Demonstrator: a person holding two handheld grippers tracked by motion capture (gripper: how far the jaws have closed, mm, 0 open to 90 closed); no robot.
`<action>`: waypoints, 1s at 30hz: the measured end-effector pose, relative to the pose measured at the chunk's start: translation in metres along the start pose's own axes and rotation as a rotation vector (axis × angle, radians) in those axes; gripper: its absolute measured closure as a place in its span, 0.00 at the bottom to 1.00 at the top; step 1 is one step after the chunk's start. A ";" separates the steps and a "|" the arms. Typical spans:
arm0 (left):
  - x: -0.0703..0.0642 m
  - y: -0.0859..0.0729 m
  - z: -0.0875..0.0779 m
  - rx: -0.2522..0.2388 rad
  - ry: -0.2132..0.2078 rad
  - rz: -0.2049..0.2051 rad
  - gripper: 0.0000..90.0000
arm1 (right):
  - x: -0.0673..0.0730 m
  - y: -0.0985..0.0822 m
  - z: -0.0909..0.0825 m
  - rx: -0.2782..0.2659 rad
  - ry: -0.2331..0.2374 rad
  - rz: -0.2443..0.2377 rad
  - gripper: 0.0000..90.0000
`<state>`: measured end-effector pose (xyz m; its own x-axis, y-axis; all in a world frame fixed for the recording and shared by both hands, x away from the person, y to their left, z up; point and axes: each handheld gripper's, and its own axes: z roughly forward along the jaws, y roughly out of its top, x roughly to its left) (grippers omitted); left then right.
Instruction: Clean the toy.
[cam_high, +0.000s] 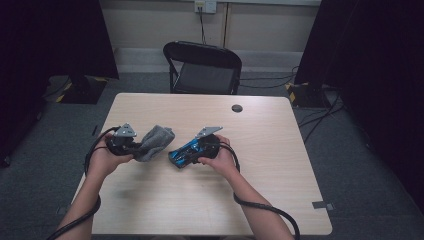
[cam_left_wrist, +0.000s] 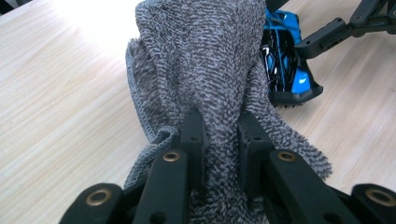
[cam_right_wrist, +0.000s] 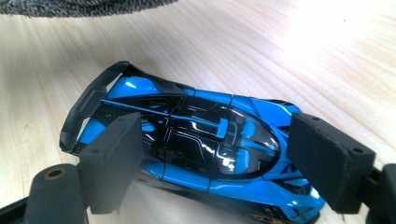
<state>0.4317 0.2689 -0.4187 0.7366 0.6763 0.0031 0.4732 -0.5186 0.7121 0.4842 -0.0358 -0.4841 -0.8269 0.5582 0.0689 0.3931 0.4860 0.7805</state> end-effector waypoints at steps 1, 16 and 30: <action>-0.001 0.002 0.001 -0.004 -0.003 0.001 0.84 | -0.001 0.000 -0.001 -0.002 0.003 -0.005 0.21; -0.027 0.049 0.014 -0.018 -0.040 0.064 0.84 | -0.018 -0.002 -0.052 -0.013 -0.014 -0.010 0.21; -0.062 0.090 0.034 -0.024 -0.104 0.119 0.84 | -0.045 -0.022 -0.093 -0.024 -0.057 0.024 0.22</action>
<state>0.4447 0.1623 -0.3789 0.8335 0.5523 0.0170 0.3687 -0.5789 0.7273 0.4755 -0.1344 -0.4464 -0.7926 0.6075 0.0530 0.4027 0.4561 0.7936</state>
